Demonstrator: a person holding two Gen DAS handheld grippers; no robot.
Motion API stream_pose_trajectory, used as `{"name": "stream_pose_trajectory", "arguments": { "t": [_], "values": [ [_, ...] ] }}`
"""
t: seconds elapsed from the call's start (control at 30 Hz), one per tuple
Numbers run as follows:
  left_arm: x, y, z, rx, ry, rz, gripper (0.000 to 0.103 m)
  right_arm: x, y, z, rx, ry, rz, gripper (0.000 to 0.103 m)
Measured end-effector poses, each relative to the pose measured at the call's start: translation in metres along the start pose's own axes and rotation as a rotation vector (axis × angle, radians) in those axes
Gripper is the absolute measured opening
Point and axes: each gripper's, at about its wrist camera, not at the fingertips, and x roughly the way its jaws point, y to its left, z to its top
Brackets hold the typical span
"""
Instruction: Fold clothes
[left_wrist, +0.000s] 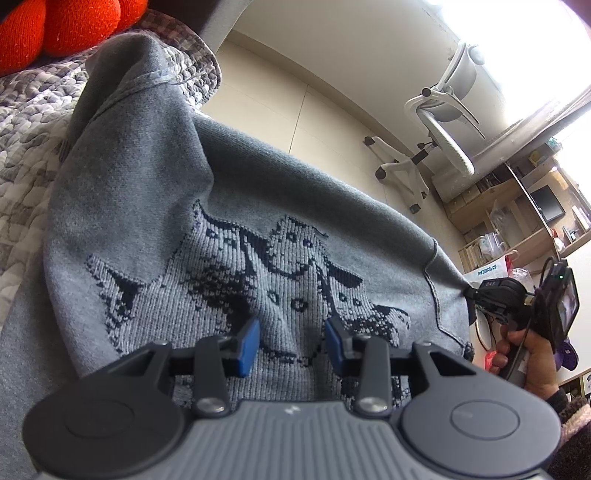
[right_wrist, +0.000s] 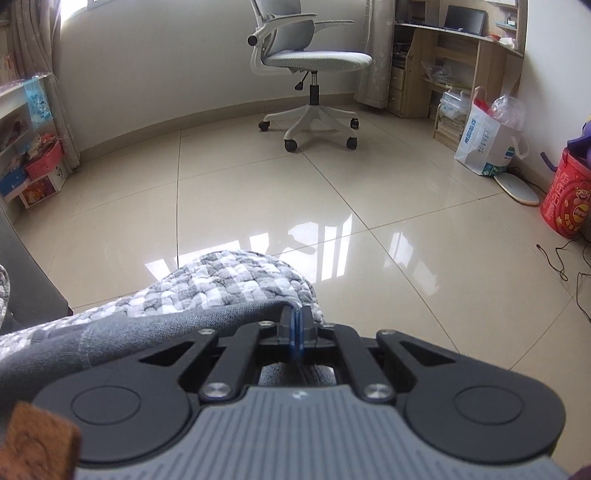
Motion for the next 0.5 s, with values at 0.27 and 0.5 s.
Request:
{"name": "stream_pose_trajectory", "arguments": {
  "t": [0.27,0.5],
  "values": [
    [-0.012,-0.005,-0.001,0.051,-0.009,0.024,0.049,-0.016,-0.013,-0.005,0.087,-0.008,0.105,0.015],
    [-0.024,-0.001,-0.002,0.095,0.001,0.071,0.054,-0.049,-0.027,-0.013,0.134,0.019,0.149,0.036]
  ]
}}
